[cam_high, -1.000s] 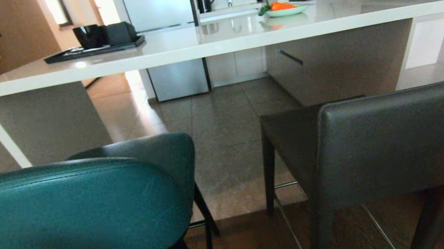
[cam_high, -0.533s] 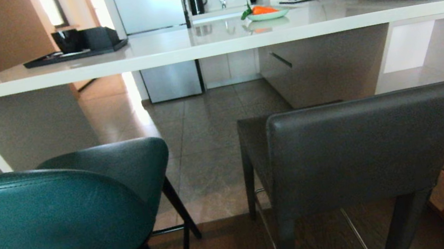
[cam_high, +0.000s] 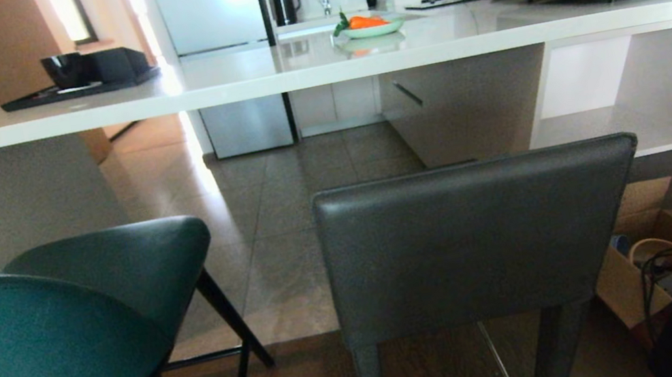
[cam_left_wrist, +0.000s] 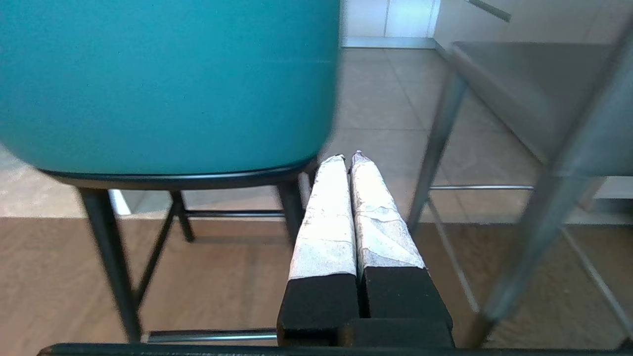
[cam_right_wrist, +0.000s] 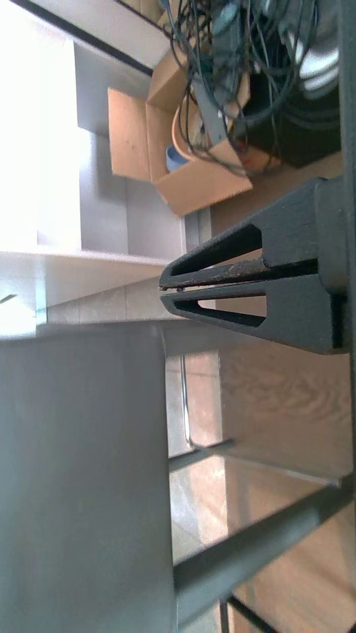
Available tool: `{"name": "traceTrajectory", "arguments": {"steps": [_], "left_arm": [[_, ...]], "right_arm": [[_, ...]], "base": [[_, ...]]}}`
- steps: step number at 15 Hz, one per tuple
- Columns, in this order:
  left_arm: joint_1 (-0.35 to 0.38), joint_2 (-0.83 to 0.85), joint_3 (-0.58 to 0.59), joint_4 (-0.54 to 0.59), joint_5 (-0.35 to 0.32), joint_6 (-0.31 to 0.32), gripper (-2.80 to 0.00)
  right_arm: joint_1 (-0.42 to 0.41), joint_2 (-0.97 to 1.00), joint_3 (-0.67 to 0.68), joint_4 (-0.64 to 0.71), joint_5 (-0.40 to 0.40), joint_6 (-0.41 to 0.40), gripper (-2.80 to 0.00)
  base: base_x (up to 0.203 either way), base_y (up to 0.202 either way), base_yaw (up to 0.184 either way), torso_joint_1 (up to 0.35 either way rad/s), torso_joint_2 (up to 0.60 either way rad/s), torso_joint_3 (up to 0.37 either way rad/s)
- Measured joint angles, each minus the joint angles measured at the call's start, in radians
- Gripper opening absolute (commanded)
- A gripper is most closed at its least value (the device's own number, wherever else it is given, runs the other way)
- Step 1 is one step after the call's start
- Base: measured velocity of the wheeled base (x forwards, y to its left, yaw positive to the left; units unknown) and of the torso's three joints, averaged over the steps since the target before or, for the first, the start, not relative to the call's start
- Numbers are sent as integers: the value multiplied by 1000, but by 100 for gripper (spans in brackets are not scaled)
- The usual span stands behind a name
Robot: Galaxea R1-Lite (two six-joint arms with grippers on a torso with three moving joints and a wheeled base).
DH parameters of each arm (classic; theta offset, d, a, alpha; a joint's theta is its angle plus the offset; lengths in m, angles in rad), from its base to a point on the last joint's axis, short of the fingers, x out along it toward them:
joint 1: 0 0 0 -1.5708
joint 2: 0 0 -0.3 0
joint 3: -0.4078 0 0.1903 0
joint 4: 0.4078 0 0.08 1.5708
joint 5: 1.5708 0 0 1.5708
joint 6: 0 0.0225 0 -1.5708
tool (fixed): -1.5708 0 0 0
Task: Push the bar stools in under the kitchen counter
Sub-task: Push the gray chair back under the dining table
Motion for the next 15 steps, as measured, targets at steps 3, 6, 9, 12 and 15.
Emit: {"name": "traceTrajectory", "arguments": {"steps": [3,6,9,12,15], "left_arm": [[0,0,0,0,0,0,-280],[1,0,0,-1,0,0,-280],[-1,0,0,0,0,0,-280],[0,0,0,-1,0,0,-280],[-2,0,0,-1,0,-1,-280]], "right_arm": [[0,0,0,0,0,1,-280],[0,0,0,0,0,1,-280],[-1,0,0,-1,1,0,-280],[0,0,0,0,0,1,-280],[0,0,0,0,0,0,-280]], "base": [[0,-189,-1,2,2,4],[0,-190,1,2,3,6],[0,-197,2,1,2,3],[0,-154,2,5,1,4],[0,0,0,0,0,0]]}}
